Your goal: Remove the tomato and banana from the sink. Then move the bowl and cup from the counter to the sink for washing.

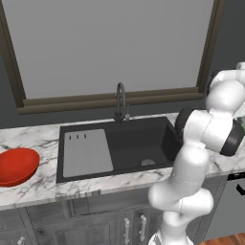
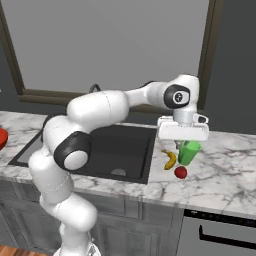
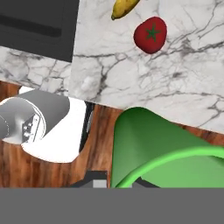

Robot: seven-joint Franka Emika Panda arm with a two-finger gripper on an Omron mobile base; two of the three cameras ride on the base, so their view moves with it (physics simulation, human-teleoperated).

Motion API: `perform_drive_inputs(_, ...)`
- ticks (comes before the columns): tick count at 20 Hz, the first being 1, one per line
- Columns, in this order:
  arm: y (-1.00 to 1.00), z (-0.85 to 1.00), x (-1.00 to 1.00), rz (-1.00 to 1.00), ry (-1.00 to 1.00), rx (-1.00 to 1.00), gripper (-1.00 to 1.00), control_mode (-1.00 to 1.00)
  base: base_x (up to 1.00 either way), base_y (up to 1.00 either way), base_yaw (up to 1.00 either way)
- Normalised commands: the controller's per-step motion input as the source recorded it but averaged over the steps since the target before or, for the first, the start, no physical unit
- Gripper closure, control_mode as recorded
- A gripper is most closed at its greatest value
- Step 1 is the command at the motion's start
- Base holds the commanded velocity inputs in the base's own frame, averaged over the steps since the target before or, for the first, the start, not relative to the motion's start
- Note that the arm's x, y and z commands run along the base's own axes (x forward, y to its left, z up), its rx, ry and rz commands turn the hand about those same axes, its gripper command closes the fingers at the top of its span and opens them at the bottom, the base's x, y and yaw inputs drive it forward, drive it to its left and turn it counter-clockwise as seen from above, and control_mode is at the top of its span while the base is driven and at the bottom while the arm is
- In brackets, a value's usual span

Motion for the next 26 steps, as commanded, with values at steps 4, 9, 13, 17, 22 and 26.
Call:
perform_drive_inputs(4,0.33,0.23,0.00,0.04,0.00,-0.11,1.00,-1.00,0.00,0.00,0.00)
perform_drive_inputs(9,0.39,0.15,0.03,0.04,0.01,-0.06,1.00,-1.00,0.00,0.00,0.00)
perform_drive_inputs(13,0.37,0.18,0.07,0.05,0.01,-0.03,1.00,-1.00,0.00,0.00,0.00)
perform_drive_inputs(17,0.41,0.15,0.05,0.05,0.01,-0.02,1.00,-1.00,0.00,0.00,0.00)
perform_drive_inputs(22,0.39,0.07,0.05,0.06,0.00,-0.01,1.00,-1.00,0.00,0.00,0.00)
perform_drive_inputs(26,0.38,0.00,0.04,0.06,0.00,0.00,1.00,-1.00,0.00,0.00,0.00)
